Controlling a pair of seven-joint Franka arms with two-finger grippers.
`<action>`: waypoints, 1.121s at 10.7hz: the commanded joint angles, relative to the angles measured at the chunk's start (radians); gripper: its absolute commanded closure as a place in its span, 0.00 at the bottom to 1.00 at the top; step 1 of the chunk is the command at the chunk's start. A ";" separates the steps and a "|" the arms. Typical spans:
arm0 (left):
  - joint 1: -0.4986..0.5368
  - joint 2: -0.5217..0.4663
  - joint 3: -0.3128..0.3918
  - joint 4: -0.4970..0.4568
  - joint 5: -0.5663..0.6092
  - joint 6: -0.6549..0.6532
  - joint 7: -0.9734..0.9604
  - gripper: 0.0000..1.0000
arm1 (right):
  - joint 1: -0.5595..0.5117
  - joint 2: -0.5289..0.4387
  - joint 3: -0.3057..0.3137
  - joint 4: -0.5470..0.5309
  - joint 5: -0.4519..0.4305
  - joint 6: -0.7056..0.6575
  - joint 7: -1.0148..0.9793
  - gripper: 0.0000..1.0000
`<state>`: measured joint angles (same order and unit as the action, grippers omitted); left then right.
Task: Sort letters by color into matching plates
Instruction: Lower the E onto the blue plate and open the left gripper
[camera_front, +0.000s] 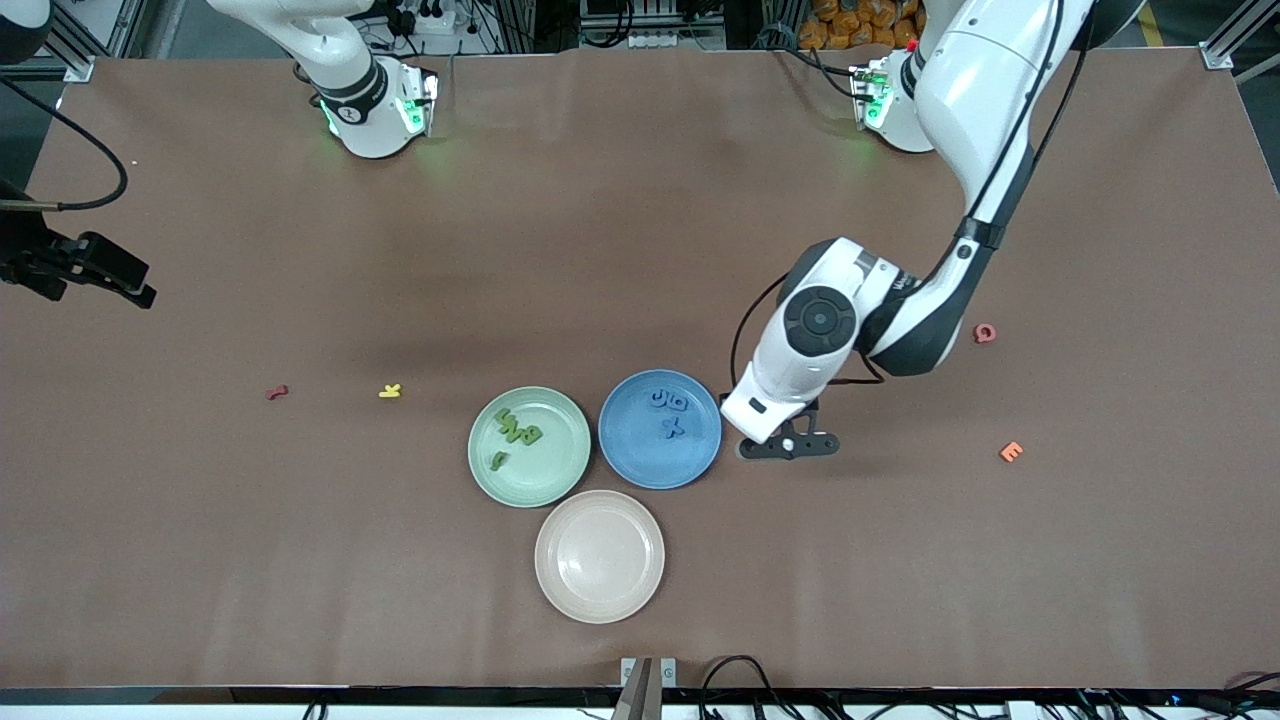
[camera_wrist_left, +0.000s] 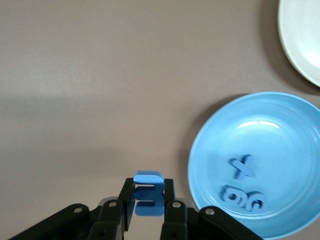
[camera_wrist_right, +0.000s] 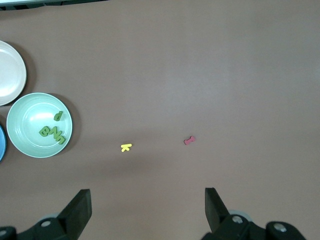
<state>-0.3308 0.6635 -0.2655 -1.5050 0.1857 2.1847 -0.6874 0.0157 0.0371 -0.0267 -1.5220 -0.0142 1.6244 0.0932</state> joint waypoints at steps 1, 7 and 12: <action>-0.040 0.016 0.012 0.029 -0.022 0.000 -0.043 1.00 | -0.014 -0.005 0.011 -0.001 0.010 0.002 -0.001 0.00; -0.128 0.044 0.008 0.028 -0.029 0.122 -0.147 1.00 | -0.011 0.000 0.011 -0.003 0.011 0.003 -0.001 0.00; -0.181 0.067 0.009 0.028 -0.080 0.242 -0.178 0.82 | -0.005 0.000 0.011 -0.003 0.010 0.002 -0.001 0.00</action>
<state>-0.4926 0.7170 -0.2659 -1.4992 0.1289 2.4063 -0.8524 0.0171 0.0390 -0.0223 -1.5239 -0.0142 1.6247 0.0932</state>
